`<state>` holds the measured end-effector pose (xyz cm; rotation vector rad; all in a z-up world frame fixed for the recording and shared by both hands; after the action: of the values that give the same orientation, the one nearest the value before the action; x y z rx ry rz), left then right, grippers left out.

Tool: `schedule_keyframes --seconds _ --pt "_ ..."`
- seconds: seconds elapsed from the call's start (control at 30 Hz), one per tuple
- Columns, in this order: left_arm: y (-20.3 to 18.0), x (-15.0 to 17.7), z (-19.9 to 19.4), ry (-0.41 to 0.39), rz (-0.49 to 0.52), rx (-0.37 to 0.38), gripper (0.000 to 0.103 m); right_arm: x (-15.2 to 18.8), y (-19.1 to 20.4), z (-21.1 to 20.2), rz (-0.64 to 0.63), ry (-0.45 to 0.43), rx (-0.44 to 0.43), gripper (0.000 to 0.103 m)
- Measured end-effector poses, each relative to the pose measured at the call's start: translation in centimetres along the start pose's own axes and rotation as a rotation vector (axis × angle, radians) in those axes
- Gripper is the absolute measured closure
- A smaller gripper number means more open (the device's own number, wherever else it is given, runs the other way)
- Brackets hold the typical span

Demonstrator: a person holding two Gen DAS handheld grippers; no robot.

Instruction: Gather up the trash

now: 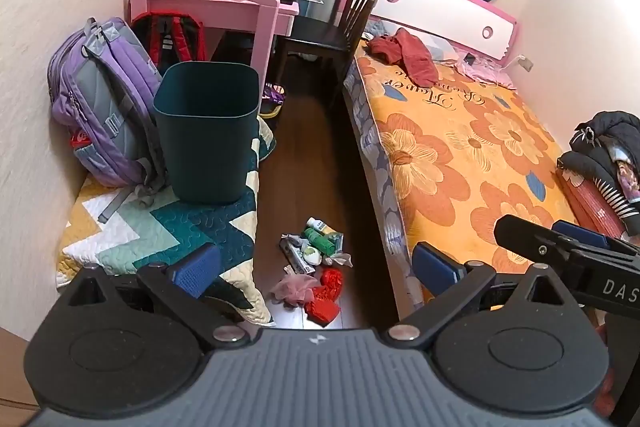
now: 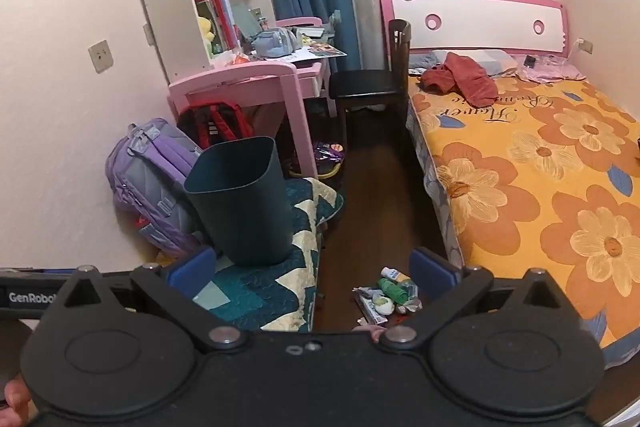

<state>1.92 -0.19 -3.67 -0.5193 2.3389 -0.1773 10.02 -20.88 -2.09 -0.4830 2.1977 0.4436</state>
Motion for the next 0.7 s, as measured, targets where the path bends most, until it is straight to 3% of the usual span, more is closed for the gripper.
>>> schedule_keyframes --seconds 0.7 --pt "0.29 0.26 -0.37 -0.006 -0.013 0.001 0.0 -0.34 0.48 0.04 -0.029 0.005 -0.011 0.0"
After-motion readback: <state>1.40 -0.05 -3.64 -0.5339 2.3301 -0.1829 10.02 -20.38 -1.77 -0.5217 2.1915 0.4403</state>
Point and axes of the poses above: each gripper's, at about its wrist camera, not at the fingertips, and z roughly the way its jaws point, y to its left, x to its underside, the point moved 4 cm from there along z, roughly the way its jaws point, and after that the axes turned 4 degrees about -z, right-handed, at the moved point
